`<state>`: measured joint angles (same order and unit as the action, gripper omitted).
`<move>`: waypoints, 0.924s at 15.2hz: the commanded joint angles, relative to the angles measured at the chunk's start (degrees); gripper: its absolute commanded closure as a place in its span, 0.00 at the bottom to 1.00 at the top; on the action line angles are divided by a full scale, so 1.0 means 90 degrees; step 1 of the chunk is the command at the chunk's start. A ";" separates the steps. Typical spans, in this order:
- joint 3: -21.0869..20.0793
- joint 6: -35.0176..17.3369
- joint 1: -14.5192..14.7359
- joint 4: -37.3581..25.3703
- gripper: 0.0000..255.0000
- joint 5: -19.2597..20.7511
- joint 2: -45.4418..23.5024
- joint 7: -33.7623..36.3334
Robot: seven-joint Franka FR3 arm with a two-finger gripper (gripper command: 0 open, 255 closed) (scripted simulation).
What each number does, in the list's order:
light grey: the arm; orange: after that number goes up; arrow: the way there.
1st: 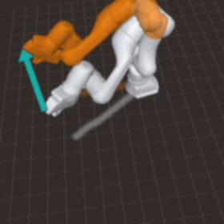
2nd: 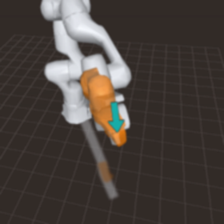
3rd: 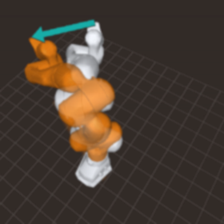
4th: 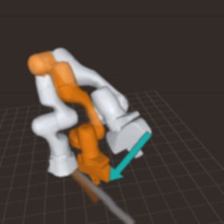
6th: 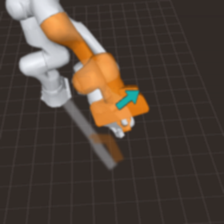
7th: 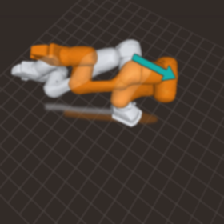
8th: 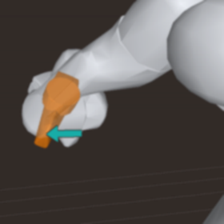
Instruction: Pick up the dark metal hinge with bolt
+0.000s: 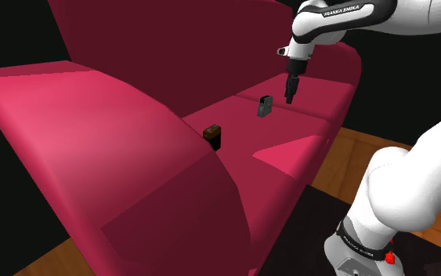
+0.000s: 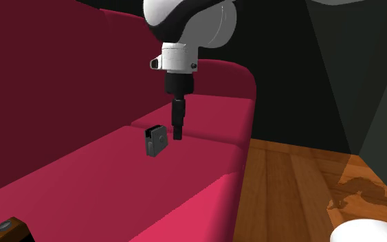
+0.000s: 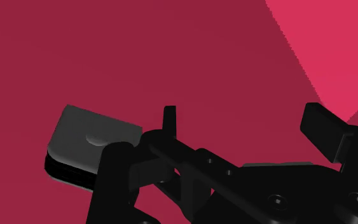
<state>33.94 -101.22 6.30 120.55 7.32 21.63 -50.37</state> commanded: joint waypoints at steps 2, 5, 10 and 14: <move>0.0568 -0.0177 0.0227 -0.0622 0.00 -0.0445 -0.0851 -0.1041; 0.1072 -0.0226 0.0348 -0.1325 0.00 -0.1147 -0.1836 -0.2145; 0.1362 0.0116 -0.0118 -0.2807 0.00 -0.2660 -0.3718 -0.3960; 0.1226 0.0149 -0.0448 -0.3201 0.00 -0.3087 -0.4284 -0.4432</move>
<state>45.20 -99.47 2.55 91.79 -19.87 -16.24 -89.63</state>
